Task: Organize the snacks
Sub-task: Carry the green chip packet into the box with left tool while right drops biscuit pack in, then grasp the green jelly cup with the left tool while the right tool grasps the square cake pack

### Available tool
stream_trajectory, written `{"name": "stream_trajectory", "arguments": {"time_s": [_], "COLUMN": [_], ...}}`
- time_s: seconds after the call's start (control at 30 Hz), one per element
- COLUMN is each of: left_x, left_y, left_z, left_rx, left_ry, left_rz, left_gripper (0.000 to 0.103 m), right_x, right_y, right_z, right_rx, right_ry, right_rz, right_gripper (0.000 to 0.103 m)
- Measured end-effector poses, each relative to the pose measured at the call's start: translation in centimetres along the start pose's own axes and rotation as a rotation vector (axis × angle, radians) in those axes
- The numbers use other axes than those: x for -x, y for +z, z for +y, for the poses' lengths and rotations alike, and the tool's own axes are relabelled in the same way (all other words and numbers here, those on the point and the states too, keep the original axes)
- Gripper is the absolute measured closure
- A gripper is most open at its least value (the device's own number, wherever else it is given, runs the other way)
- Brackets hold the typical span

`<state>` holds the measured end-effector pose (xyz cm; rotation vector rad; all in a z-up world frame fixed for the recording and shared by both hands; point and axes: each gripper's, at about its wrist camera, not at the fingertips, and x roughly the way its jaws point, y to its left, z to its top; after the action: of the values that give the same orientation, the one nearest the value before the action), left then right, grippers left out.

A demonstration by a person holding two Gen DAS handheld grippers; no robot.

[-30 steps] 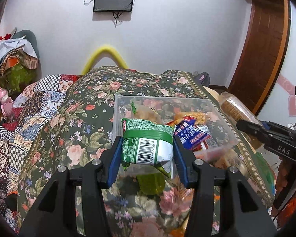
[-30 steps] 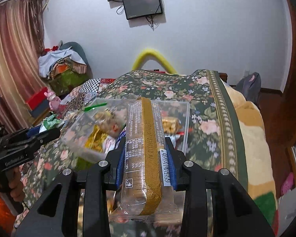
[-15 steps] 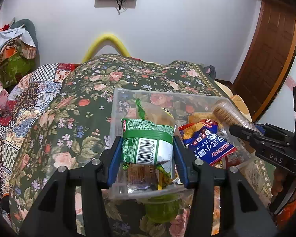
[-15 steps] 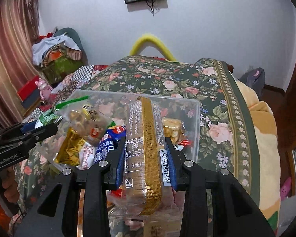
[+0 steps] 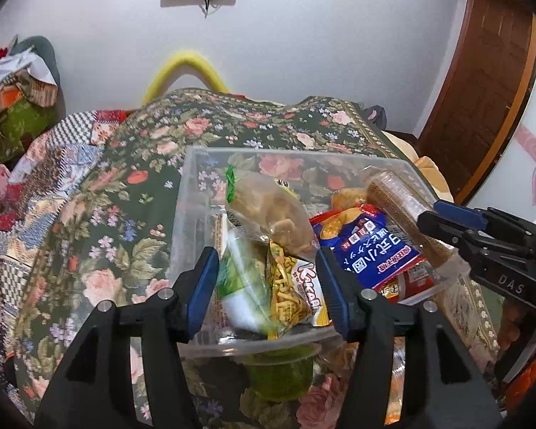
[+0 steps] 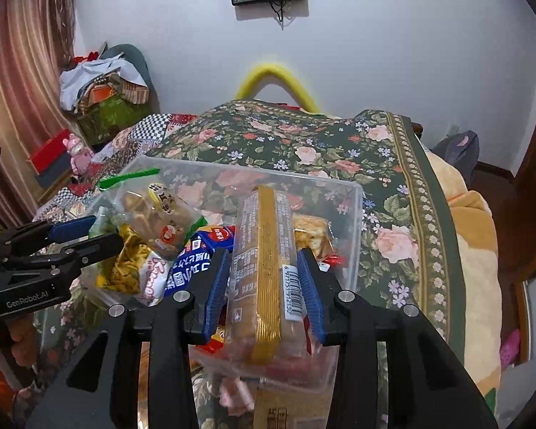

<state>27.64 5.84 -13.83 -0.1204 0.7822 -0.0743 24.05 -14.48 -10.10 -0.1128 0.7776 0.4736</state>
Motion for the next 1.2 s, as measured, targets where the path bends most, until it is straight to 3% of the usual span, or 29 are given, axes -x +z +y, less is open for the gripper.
{"name": "stream_trajectory", "arguments": {"time_s": [0.27, 0.57, 0.93, 1.2], "left_x": [4.1, 6.6, 3.4, 0.4], "left_y": [0.0, -2.3, -6.5, -7.2], "left_z": [-0.7, -0.6, -0.1, -0.2], "left_rx": [-0.03, -0.037, -0.016, -0.002], "left_ry": [-0.007, -0.008, 0.004, -0.002], "left_rz": [-0.056, -0.038, 0.088, 0.135], "left_gripper": [0.047, 0.047, 0.047, 0.047], "right_x": [3.1, 6.2, 5.3, 2.8], "right_y": [-0.6, -2.8, -7.1, -9.2], "right_z": [-0.4, -1.2, -2.6, -2.9], "right_rx": [-0.013, -0.047, -0.088, -0.122], "right_ry": [0.005, 0.002, -0.014, 0.008], "right_rz": [-0.037, -0.052, 0.056, 0.124], "right_gripper": [0.059, 0.05, 0.047, 0.047]}}
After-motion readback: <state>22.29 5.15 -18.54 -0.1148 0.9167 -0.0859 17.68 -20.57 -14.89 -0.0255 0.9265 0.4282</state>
